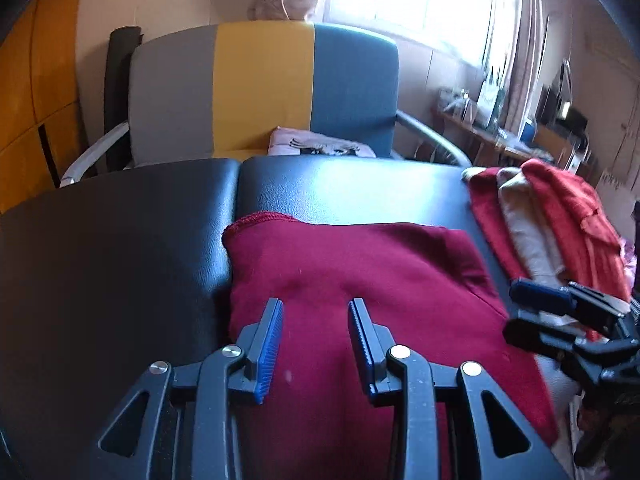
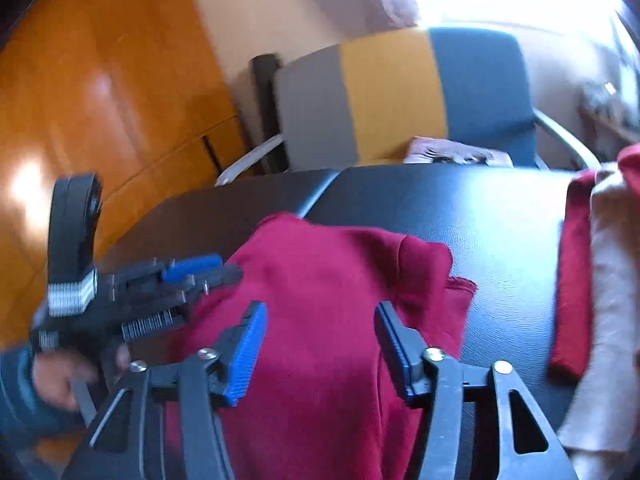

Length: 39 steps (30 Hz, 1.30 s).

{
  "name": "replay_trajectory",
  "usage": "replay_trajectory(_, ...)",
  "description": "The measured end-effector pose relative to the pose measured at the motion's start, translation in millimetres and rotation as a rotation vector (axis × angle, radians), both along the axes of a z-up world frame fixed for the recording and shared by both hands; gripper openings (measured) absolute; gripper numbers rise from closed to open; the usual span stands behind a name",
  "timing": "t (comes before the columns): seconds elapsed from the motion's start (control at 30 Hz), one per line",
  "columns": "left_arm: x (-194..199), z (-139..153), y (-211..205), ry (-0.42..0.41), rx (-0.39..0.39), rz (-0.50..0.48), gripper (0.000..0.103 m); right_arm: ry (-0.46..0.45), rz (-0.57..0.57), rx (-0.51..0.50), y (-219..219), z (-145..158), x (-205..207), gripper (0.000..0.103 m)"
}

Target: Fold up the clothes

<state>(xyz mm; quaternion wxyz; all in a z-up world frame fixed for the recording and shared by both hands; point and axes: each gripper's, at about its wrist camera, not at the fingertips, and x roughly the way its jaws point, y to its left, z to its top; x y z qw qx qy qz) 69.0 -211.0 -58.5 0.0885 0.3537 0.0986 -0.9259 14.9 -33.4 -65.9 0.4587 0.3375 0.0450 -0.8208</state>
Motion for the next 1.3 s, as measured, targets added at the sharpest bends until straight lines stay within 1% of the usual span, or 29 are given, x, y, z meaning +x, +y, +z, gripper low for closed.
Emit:
replay_trajectory(0.03,6,-1,4,0.002,0.009,-0.014,0.034,0.003,0.028,0.022,2,-3,5,0.054)
replay_trajectory(0.07,13,-3,8,0.001,0.017,-0.031,0.034,0.005,0.053,0.044,4,-5,9,0.052)
replay_trajectory(0.13,24,-12,24,-0.005,-0.005,-0.078,0.034,0.018,0.078,0.120,5,-19,18,0.049)
replay_trajectory(0.2,35,-22,40,0.001,-0.078,-0.108,0.035,0.022,0.074,0.158,13,-32,23,0.048)
replay_trajectory(0.27,43,-29,50,0.002,-0.113,-0.129,0.035,0.049,0.052,0.187,22,-43,25,0.048)
replay_trajectory(0.3,45,-31,53,0.004,-0.125,-0.129,0.035,0.066,0.031,0.222,28,-55,26,0.049)
replay_trajectory(0.33,47,-33,56,0.007,-0.137,-0.129,0.035,0.031,0.019,0.225,33,-66,23,0.056)
replay_trajectory(0.37,48,-34,58,0.011,-0.147,-0.125,0.036,-0.075,-0.018,0.122,49,-76,12,0.056)
replay_trajectory(0.4,48,-34,56,0.013,-0.133,-0.123,0.036,-0.111,-0.035,0.086,54,-78,8,0.056)
replay_trajectory(0.43,47,-32,53,0.015,-0.115,-0.121,0.036,-0.127,-0.047,0.071,56,-77,5,0.056)
replay_trajectory(0.47,46,-30,48,0.019,-0.085,-0.119,0.036,-0.114,-0.053,0.084,54,-74,7,0.058)
replay_trajectory(0.53,45,-23,38,0.029,-0.031,-0.120,0.036,-0.119,-0.032,0.092,50,-71,7,0.059)
replay_trajectory(0.57,48,-17,31,0.045,0.013,-0.111,0.036,-0.128,-0.026,0.091,51,-70,5,0.059)
replay_trajectory(0.63,57,-7,18,0.090,0.087,-0.082,0.037,-0.164,-0.025,0.045,60,-61,-3,0.060)
replay_trajectory(0.7,64,-3,-1,0.122,0.159,-0.044,0.042,-0.202,-0.035,-0.023,71,-51,-13,0.071)
replay_trajectory(0.73,67,-2,-12,0.132,0.204,-0.022,0.044,-0.227,-0.041,-0.058,76,-48,-19,0.080)
replay_trajectory(0.77,68,-4,-20,0.130,0.238,-0.010,0.050,-0.257,-0.049,-0.092,77,-46,-25,0.087)
replay_trajectory(0.8,69,-8,-31,0.117,0.285,0.004,0.051,-0.289,-0.057,-0.126,79,-44,-31,0.088)
replay_trajectory(0.9,73,-17,-47,0.105,0.361,0.040,0.053,-0.328,-0.075,-0.144,67,-49,-48,0.088)
replay_trajectory(0.93,73,-19,-52,0.109,0.390,0.031,0.053,-0.342,-0.080,-0.143,60,-53,-54,0.088)
replay_trajectory(1.0,71,-23,-55,0.111,0.423,0.001,0.056,-0.366,-0.074,-0.133,45,-60,-62,0.088)
replay_trajectory(1.1,56,-36,-61,0.074,0.483,-0.038,0.056,-0.415,-0.060,-0.116,26,-72,-73,0.088)
replay_trajectory(1.13,50,-42,-62,0.059,0.496,-0.041,0.056,-0.434,-0.055,-0.110,20,-76,-76,0.090)
replay_trajectory(1.2,38,-55,-65,0.030,0.521,-0.046,0.056,-0.442,-0.036,-0.135,17,-79,-77,0.094)
replay_trajectory(1.23,31,-62,-65,0.020,0.547,-0.055,0.058,-0.444,-0.022,-0.149,16,-81,-77,0.098)
replay_trajectory(1.27,27,-68,-66,0.018,0.576,-0.060,0.064,-0.438,-0.007,-0.147,12,-81,-76,0.102)
replay_trajectory(1.3,21,-73,-67,0.015,0.606,-0.063,0.068,-0.429,0.009,-0.140,8,-81,-75,0.103)
